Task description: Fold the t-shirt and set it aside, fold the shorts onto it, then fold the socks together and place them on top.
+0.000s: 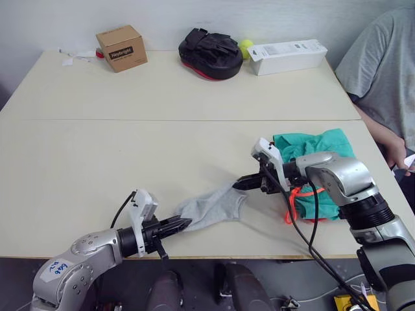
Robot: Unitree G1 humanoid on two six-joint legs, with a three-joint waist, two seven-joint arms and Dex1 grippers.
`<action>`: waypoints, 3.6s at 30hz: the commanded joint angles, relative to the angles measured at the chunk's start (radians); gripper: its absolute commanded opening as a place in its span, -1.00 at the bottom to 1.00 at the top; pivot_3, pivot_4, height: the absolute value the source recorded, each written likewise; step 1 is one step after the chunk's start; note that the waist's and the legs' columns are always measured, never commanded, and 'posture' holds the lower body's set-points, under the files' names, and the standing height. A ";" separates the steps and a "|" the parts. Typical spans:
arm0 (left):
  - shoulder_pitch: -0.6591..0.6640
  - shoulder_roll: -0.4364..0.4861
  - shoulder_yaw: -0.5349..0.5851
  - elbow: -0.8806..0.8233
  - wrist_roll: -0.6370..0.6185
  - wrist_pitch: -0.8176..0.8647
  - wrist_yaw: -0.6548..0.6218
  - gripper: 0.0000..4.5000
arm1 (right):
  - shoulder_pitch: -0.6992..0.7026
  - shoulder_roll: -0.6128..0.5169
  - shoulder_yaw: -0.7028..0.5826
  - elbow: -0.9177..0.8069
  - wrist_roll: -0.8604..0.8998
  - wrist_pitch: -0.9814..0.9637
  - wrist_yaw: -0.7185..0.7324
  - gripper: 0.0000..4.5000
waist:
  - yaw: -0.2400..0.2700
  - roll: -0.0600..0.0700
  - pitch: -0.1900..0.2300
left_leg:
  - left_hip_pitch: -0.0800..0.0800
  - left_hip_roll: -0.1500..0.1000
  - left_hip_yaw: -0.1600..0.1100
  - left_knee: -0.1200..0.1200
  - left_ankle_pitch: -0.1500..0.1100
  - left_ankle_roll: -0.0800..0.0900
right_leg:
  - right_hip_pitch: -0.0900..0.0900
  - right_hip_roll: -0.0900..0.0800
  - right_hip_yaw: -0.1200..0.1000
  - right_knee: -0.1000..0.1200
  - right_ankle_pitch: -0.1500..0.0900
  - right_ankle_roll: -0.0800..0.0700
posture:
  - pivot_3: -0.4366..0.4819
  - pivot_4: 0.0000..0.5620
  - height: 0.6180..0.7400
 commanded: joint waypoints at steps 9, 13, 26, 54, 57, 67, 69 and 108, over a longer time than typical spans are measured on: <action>0.058 0.211 0.178 0.073 -0.014 -0.224 -0.324 0.41 | 0.164 -0.051 -0.257 -0.094 0.076 -0.244 0.103 0.35 | 0.002 0.002 0.001 | 0.000 0.000 0.000 -0.001 -0.001 0.000 | 0.000 0.000 -0.001 -0.001 -0.001 -0.002 | -0.05 -0.47 1.00; -0.093 0.206 0.147 0.156 -0.027 -0.293 -0.389 0.12 | 0.266 0.034 -0.254 -0.204 0.077 -0.353 0.074 -0.10 | 0.002 0.004 0.002 | 0.001 0.000 0.000 -0.001 -0.001 0.001 | 0.000 0.001 -0.001 -0.001 -0.001 -0.002 | -0.05 -0.47 1.00; -0.297 0.038 -0.274 0.398 0.391 -0.552 -0.323 -0.99 | 0.440 0.210 -0.024 -0.140 -0.268 -0.710 -0.105 -1.00 | -0.002 0.005 0.002 | 0.001 0.000 0.002 0.000 0.000 -0.003 | 0.000 0.001 0.000 0.000 0.001 0.000 | -0.05 -0.47 1.00; -0.200 0.315 0.022 0.323 0.063 -0.214 -0.421 -0.15 | 0.423 0.218 -0.040 -0.157 -0.211 -0.799 -0.063 -1.00 | -0.011 0.006 0.002 | 0.002 0.001 0.000 -0.002 0.003 0.001 | 0.001 0.001 0.000 0.000 0.006 -0.001 | -0.05 -0.47 1.00; -0.180 0.323 0.033 0.319 0.034 -0.128 -0.386 0.27 | 0.404 0.235 -0.023 -0.072 -0.277 -0.875 -0.086 -1.00 | -0.018 0.007 0.003 | 0.001 0.000 0.001 -0.001 0.003 0.001 | 0.000 0.000 0.000 -0.001 0.006 -0.001 | -0.05 -0.47 1.00; -0.294 0.259 -0.036 0.364 -0.028 0.206 -0.252 0.69 | 0.423 0.214 0.009 -0.006 -0.335 -0.958 -0.027 -1.00 | -0.016 0.006 0.003 | 0.002 0.000 0.000 0.000 0.003 0.001 | 0.001 0.000 0.000 0.000 0.006 -0.001 | -0.05 -0.47 1.00; -0.335 0.219 -0.069 0.371 -0.049 0.269 -0.232 0.69 | 0.427 0.219 0.007 -0.009 -0.330 -0.951 -0.029 -1.00 | -0.011 0.006 0.003 | 0.002 0.000 0.000 0.000 0.003 0.001 | 0.001 0.000 0.000 0.001 0.006 -0.001 | -0.05 -0.47 1.00; -0.681 0.291 -0.179 0.542 0.041 0.328 -0.275 -0.99 | 0.331 0.299 0.045 0.015 -0.377 -0.858 -0.083 -1.00 | -0.008 0.005 0.003 | 0.001 0.000 0.000 0.000 0.008 -0.006 | 0.000 0.001 0.000 0.002 0.007 -0.003 | -0.05 -0.47 1.00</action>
